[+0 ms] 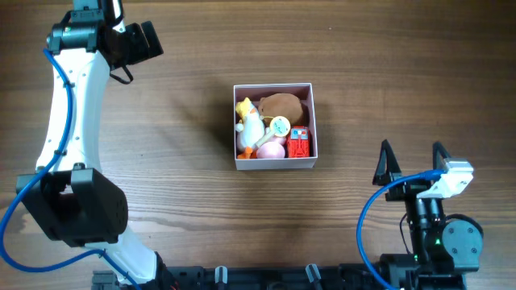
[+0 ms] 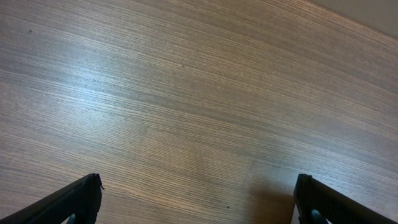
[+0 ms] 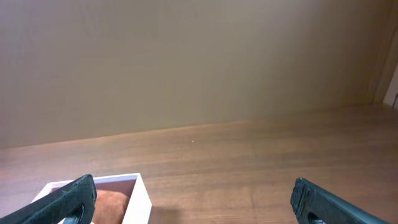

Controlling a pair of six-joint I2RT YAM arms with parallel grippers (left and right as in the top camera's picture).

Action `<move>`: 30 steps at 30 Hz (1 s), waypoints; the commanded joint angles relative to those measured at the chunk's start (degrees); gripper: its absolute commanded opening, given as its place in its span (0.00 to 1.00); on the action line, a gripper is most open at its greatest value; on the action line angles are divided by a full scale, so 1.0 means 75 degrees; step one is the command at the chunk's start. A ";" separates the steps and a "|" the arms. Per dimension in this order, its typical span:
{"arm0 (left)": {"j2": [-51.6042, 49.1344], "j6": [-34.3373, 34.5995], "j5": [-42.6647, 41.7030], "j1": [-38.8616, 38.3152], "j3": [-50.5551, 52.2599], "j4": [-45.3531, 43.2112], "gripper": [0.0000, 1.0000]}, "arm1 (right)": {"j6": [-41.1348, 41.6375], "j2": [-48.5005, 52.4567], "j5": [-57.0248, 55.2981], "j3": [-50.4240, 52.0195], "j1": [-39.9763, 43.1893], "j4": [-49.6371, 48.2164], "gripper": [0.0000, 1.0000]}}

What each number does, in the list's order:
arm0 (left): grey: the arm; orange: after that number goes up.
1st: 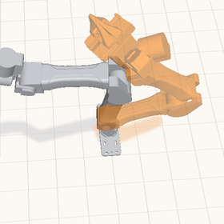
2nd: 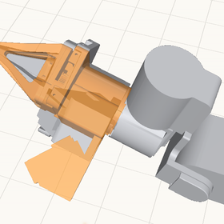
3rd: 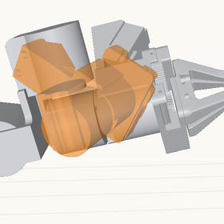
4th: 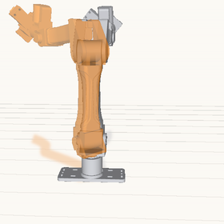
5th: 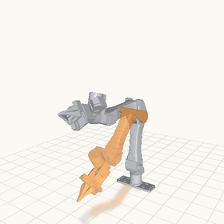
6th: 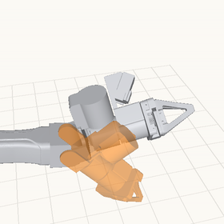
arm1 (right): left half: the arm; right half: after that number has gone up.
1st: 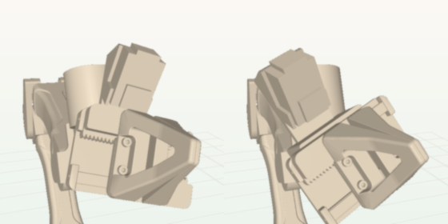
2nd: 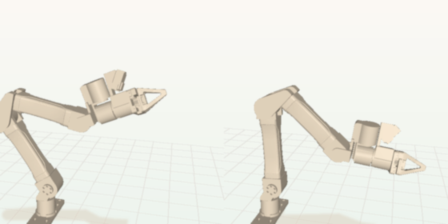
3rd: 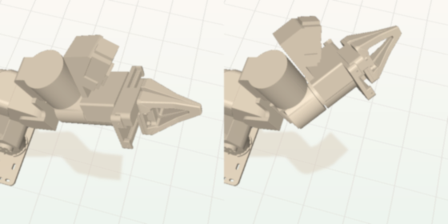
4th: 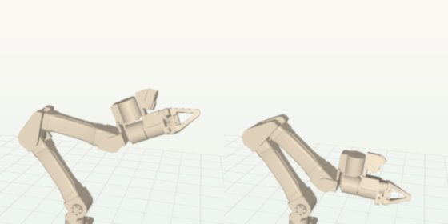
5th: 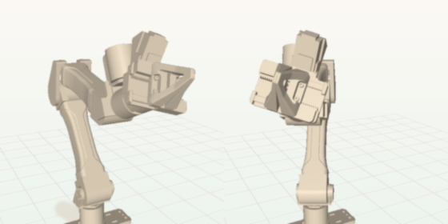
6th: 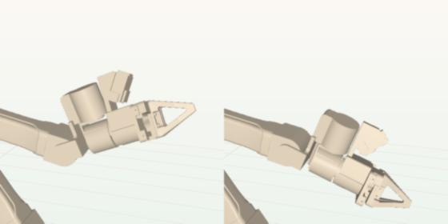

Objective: Pack container

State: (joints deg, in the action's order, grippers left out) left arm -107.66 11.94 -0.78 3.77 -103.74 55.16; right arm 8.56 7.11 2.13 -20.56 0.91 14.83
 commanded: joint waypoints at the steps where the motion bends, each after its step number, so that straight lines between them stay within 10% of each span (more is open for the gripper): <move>1: 0.0085 0.0096 -0.0087 -0.0003 -0.0035 -0.0003 1.00 | -0.0006 -0.0259 -0.0017 0.0318 -0.0047 0.0050 0.99; 30: 0.0085 0.0096 -0.0087 -0.0003 -0.0035 -0.0003 1.00 | -0.0428 -0.0921 -0.0076 0.2702 -0.0047 -0.2005 0.99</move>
State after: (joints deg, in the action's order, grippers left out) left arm -107.66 11.94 -0.78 3.77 -103.74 55.16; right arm 8.51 1.04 2.13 -1.06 0.91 -0.25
